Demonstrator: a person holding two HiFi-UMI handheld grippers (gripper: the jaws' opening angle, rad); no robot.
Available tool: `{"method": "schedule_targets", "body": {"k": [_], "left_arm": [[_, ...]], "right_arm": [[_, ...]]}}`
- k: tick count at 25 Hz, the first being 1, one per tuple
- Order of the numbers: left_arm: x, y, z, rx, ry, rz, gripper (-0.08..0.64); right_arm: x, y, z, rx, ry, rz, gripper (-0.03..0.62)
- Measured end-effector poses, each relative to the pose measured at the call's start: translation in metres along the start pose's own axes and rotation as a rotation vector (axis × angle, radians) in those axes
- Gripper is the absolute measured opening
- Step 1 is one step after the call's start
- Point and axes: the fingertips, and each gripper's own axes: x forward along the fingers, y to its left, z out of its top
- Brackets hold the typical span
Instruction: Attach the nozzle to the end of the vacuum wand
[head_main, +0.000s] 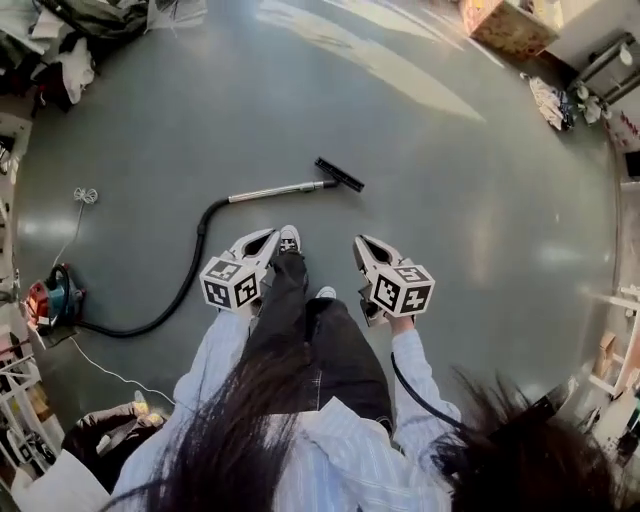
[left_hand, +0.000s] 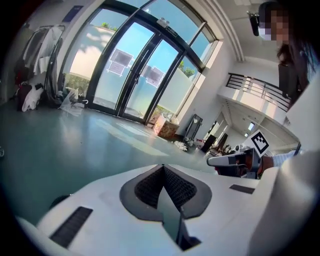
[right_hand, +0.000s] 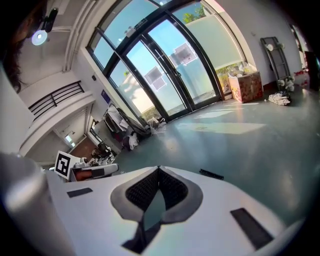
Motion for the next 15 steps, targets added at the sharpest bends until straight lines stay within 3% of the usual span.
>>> {"method": "schedule_targets", "body": {"k": [3, 7, 15], "left_arm": [[-0.032, -0.043, 0.018, 0.048, -0.015, -0.020, 0.005], [-0.064, -0.061, 0.032, 0.133, 0.003, -0.035, 0.005], [-0.107, -0.053, 0.031, 0.102, -0.050, -0.074, 0.005]], "right_arm": [[-0.038, 0.026, 0.011, -0.020, -0.021, 0.008, 0.005], [-0.050, 0.057, 0.008, -0.020, -0.035, 0.005, 0.005], [-0.036, 0.106, -0.034, 0.012, -0.038, -0.012, 0.005]]}}
